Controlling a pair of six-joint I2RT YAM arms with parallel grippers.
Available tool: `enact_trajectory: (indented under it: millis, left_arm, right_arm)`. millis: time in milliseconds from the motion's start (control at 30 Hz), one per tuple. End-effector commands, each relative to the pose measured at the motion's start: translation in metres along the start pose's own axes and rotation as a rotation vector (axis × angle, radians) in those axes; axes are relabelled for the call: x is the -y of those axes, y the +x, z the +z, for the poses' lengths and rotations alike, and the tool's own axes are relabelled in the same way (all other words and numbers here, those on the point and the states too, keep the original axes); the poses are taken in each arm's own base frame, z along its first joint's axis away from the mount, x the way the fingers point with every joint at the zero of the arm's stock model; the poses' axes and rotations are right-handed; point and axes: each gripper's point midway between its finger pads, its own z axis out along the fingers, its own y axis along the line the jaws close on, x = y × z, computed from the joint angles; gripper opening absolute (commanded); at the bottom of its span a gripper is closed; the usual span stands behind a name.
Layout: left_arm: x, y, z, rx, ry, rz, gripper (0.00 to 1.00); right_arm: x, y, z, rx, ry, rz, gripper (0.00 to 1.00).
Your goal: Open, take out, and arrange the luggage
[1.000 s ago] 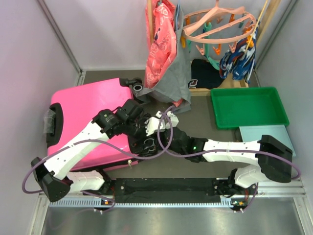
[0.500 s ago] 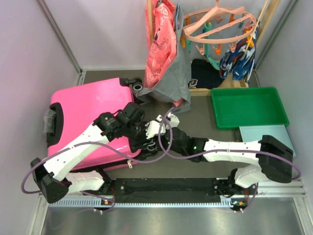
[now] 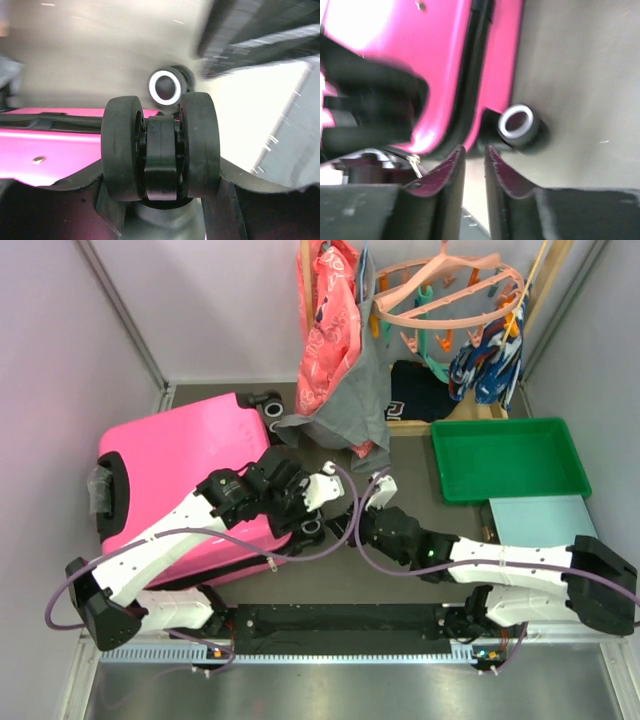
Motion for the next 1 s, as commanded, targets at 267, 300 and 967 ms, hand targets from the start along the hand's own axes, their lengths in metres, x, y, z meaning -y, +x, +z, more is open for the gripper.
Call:
enact_trajectory:
  millis: [267,300,967]
  left_arm:
    - [-0.069,-0.044,-0.016,0.154,-0.325,-0.093,0.00]
    - [-0.070,-0.047,-0.019,0.162,-0.324,-0.095,0.00]
    - [-0.082,-0.066,-0.021,0.163,-0.338,-0.115,0.00]
  right_arm:
    - [-0.059,0.050,0.003,0.074,-0.124,-0.416,0.53]
    - [-0.059,0.053,0.005,0.081,-0.097,-0.419,0.53]
    - [-0.077,0.080,0.027,0.100,0.025,-0.539,0.50]
